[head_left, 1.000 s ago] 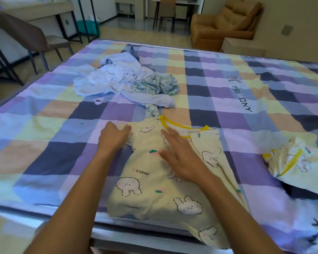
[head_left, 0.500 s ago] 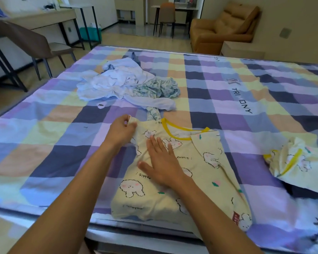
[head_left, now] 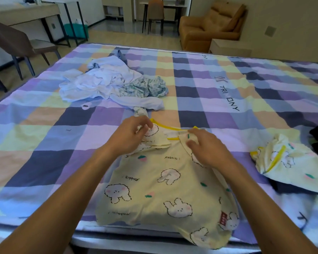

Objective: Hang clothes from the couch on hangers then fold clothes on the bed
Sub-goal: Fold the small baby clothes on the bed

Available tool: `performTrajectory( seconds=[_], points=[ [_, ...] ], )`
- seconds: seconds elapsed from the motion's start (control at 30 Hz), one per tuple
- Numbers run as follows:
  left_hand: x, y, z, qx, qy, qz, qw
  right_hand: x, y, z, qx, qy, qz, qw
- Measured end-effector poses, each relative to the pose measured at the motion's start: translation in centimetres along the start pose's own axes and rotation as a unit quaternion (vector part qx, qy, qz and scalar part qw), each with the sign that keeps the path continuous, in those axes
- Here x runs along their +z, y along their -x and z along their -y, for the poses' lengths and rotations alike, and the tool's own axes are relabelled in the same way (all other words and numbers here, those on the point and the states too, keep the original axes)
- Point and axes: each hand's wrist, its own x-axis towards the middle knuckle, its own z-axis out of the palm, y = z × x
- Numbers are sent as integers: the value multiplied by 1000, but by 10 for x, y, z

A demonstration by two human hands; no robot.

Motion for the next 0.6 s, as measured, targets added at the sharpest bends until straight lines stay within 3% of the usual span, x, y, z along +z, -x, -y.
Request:
performTrajectory(
  seconds=[0.13,0.2,0.3,0.4,0.5,0.6],
  points=[
    [24,-3,21,-12,-154,125,980,31,-20,-41,22,84,37,996],
    [26,-10,23,-44,-159,103,981,42,-24,-51,32,78,40,996],
    [23,-28,16,-112,-92,27,989,36,-28,-50,53,-94,-39,993],
    [25,-44,9,-206,-37,39,977,24,-36,-55,120,-218,-81,965],
    [26,-50,4,-262,-63,83,960,14,-45,-53,172,-285,-38,942],
    [25,-51,-1,-224,-55,79,970,0,-51,-49,211,-336,22,918]
  ],
)
